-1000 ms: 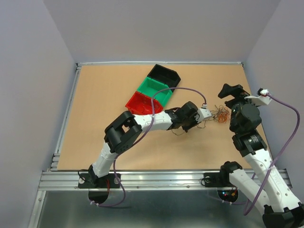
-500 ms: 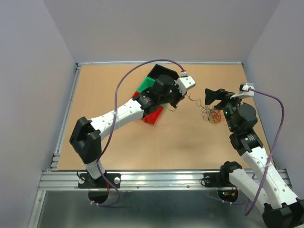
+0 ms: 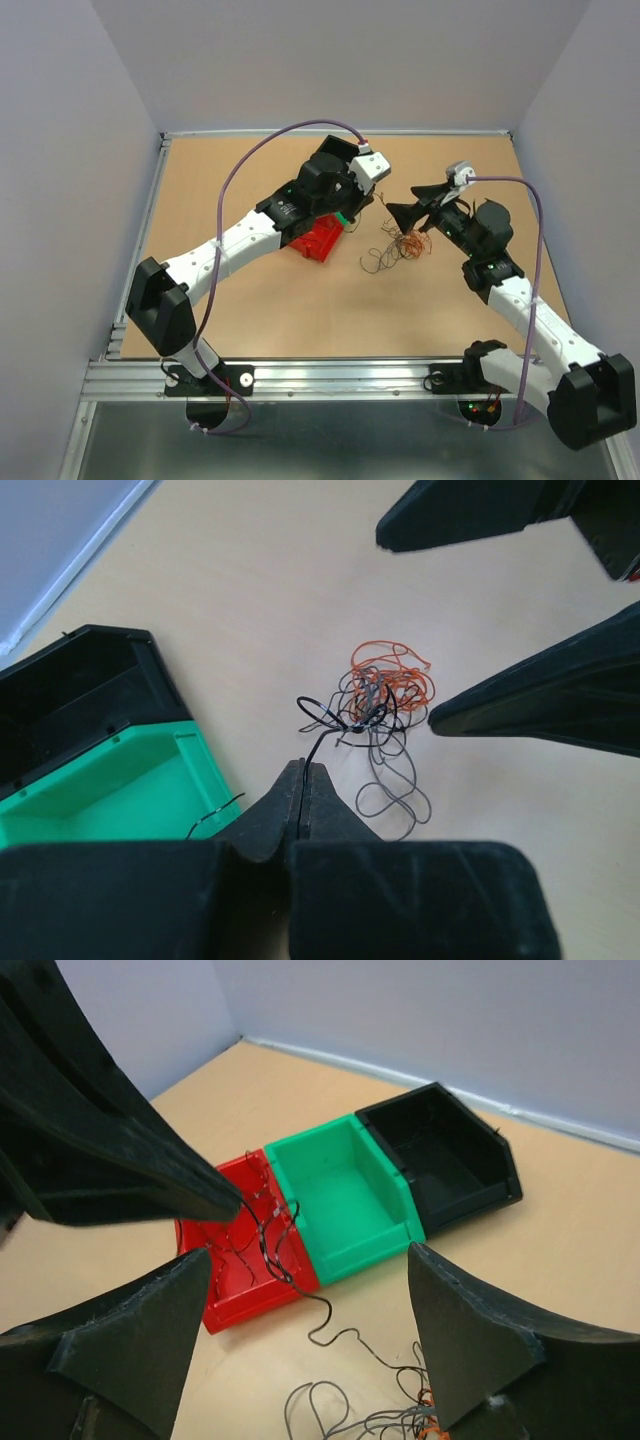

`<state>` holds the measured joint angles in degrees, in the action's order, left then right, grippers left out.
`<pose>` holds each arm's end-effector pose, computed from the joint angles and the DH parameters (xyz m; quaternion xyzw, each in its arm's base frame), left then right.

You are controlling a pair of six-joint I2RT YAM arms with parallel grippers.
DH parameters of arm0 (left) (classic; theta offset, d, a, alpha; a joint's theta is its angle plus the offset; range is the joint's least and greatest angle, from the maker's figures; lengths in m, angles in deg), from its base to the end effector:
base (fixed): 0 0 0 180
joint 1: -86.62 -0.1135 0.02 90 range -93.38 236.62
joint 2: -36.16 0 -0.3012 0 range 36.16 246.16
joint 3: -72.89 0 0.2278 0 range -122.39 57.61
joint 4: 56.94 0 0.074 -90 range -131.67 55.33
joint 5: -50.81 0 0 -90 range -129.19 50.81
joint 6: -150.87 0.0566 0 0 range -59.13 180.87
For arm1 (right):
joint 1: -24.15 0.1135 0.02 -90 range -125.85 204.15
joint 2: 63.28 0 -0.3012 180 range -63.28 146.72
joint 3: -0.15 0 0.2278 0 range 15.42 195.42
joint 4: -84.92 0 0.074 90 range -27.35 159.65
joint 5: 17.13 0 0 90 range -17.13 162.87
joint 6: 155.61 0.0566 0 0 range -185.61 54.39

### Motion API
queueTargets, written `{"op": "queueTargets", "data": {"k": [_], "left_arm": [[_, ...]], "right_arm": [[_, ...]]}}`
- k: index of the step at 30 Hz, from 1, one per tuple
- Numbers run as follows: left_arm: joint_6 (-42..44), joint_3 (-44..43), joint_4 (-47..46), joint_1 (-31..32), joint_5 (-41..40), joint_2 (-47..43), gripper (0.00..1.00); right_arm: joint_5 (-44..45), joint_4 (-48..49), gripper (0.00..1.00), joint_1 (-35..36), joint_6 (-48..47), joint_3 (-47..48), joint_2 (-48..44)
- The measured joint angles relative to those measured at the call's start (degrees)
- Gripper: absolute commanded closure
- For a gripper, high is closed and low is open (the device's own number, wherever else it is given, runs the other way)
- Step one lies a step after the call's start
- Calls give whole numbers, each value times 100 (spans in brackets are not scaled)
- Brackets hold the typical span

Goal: Untangle the cables

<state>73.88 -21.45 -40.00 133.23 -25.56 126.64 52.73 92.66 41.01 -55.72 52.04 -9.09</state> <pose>0.2482 -0.2820 0.4008 0.4506 0.6379 -0.2675 0.5644 0.1838 0.0761 0.3607 -0.1694 0.6533 0.2830 0.6815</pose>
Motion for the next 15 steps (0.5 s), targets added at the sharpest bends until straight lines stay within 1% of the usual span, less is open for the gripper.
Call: {"op": "queueTargets", "data": {"k": [3, 5, 6, 9, 11, 12, 15], "left_arm": [[0, 2, -7, -74, -9, -136, 100], [0, 2, -9, -101, -15, -225, 100], [0, 2, -11, -111, -20, -262, 100], [0, 2, -13, -136, -33, -343, 100], [0, 4, -13, -149, -37, -389, 100], [0, 9, -15, -157, -37, -409, 100], [-2, 79, -15, -208, -46, -538, 100]], "right_arm": [[-496, 238, 19, 0, -175, 4, 507], [-809, 308, 23, 0, -271, 4, 874], [-966, 321, 27, 0, -315, 7, 1025], [-1259, 323, 30, 0, -415, 9, 1360], [-1375, 323, 35, 0, -476, 48, 1526], [-1425, 337, 45, 0, -514, 96, 1633], [-1438, 452, 70, 0, -544, 227, 1880]]}}
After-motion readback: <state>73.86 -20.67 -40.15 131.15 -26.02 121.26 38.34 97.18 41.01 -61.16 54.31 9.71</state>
